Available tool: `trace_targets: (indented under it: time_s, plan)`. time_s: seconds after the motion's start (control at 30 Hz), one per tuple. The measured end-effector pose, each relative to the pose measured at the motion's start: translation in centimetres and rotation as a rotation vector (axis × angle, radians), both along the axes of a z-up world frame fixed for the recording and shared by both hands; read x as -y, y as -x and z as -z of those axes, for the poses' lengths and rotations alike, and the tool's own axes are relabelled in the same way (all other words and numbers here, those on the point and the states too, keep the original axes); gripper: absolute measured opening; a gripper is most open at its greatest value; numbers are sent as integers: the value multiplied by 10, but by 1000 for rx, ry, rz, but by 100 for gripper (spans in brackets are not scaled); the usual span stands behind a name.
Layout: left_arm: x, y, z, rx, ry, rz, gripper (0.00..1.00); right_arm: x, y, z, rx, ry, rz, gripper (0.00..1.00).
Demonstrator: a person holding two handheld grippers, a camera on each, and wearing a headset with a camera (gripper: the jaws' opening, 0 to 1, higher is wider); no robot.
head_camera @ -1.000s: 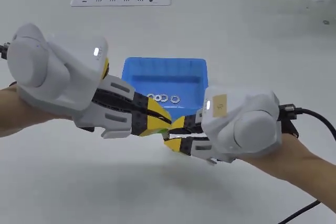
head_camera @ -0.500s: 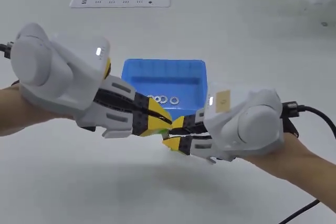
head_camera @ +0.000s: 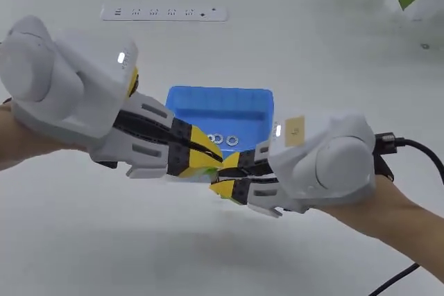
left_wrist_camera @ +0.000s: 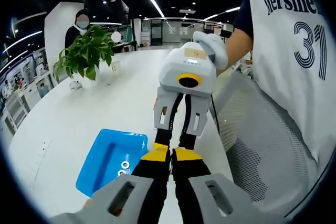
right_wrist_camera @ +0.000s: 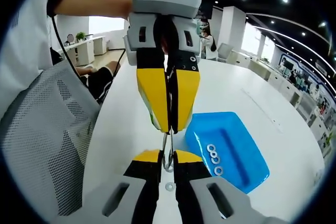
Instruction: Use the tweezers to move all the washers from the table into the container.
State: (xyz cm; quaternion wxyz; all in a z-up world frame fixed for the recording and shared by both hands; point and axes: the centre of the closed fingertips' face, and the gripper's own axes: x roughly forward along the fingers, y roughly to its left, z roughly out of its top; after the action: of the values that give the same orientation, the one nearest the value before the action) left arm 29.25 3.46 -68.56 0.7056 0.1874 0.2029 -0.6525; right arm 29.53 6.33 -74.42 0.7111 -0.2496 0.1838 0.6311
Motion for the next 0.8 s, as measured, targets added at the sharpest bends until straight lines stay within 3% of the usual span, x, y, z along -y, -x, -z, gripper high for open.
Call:
trace_targets:
  time_s: [0.4,0.57,0.8]
  plan:
    - [-5,-3,-32,80,-1,11,5,-5,-8,-33,80,-16,-7,9]
    - [-5,-13,-43,112,-3,23,5,-6,-20,-45,117,-13,-7,9]
    - [-5,-40,-51,153,-3,25,5,-5,-48,-53,149,-14,11,10]
